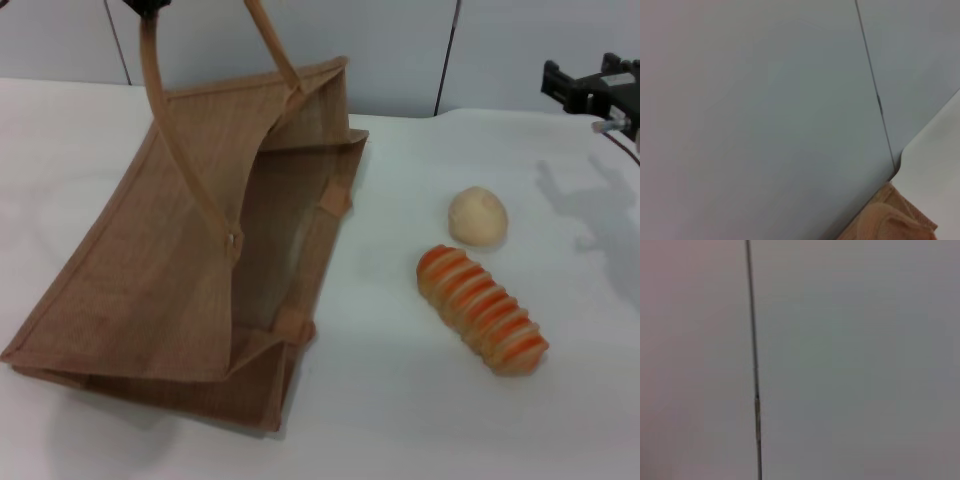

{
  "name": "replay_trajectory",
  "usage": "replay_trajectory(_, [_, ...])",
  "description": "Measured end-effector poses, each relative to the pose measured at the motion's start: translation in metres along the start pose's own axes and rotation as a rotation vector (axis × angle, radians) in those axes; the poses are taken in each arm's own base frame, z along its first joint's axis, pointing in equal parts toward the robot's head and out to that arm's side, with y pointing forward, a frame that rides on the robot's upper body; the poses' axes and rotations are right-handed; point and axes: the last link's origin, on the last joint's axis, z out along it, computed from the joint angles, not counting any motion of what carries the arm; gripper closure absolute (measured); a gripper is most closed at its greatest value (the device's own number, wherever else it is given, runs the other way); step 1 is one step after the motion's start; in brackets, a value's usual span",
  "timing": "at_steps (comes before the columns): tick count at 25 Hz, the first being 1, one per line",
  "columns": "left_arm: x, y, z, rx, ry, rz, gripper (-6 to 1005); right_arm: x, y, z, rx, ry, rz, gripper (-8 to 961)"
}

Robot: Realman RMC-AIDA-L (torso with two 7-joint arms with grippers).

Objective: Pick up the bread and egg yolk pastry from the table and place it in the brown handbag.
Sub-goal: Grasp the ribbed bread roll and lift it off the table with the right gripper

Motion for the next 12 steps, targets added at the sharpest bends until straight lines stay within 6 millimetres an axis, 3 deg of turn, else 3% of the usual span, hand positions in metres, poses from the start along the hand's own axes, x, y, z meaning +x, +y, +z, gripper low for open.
replay_trajectory(8, [-0.002, -0.001, -0.001, 0.002, -0.002, -0.003, 880, -0.007, 0.011, -0.011, 0.037, 0.031, -0.009, 168])
replay_trajectory(12, [-0.003, -0.001, 0.0, 0.002, -0.003, -0.005, 880, -0.009, 0.018, -0.012, 0.033, 0.042, 0.0, 250])
